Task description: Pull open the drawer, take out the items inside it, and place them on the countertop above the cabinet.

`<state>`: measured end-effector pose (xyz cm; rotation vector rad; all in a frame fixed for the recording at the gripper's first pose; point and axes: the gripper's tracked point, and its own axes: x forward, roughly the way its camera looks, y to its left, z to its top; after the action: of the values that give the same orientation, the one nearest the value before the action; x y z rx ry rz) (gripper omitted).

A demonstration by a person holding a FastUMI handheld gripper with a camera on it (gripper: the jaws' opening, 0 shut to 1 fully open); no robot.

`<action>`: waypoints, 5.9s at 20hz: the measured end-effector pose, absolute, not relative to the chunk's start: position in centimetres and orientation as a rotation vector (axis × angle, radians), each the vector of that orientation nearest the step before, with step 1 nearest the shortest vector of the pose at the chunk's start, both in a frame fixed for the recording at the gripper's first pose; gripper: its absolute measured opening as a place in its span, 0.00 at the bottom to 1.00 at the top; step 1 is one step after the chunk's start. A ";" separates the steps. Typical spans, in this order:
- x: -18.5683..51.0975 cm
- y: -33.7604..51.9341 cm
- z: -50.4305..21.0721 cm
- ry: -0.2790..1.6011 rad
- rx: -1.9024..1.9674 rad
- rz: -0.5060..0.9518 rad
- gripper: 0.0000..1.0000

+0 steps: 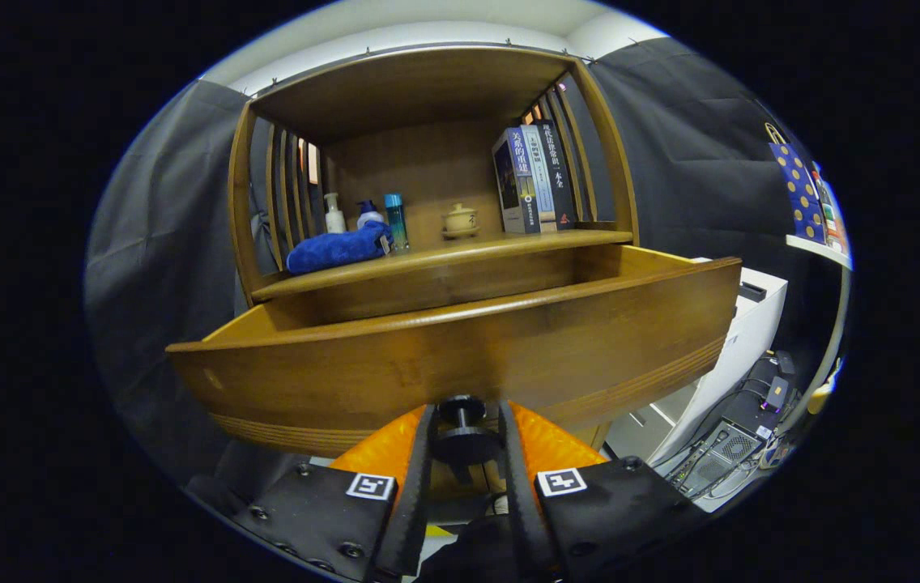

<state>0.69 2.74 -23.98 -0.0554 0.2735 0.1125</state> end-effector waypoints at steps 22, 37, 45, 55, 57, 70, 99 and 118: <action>11.4 6.4 -15.2 0.419 -0.106 0.141 0.99; 16.0 7.9 -25.6 0.941 -0.252 0.143 0.99; 15.8 7.9 -29.0 1.108 -0.285 0.131 0.97; 15.4 6.9 -29.1 1.202 -0.235 0.085 0.51; 15.4 7.2 -28.3 1.197 -0.196 0.098 0.44; 12.0 8.8 -19.7 1.133 -0.104 0.161 0.44; 24.8 11.2 -9.2 0.864 -0.052 0.166 0.44; 25.9 9.6 -9.3 0.638 -0.090 0.127 1.00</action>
<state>25.92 9.55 -9.28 -0.0903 0.6376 0.1266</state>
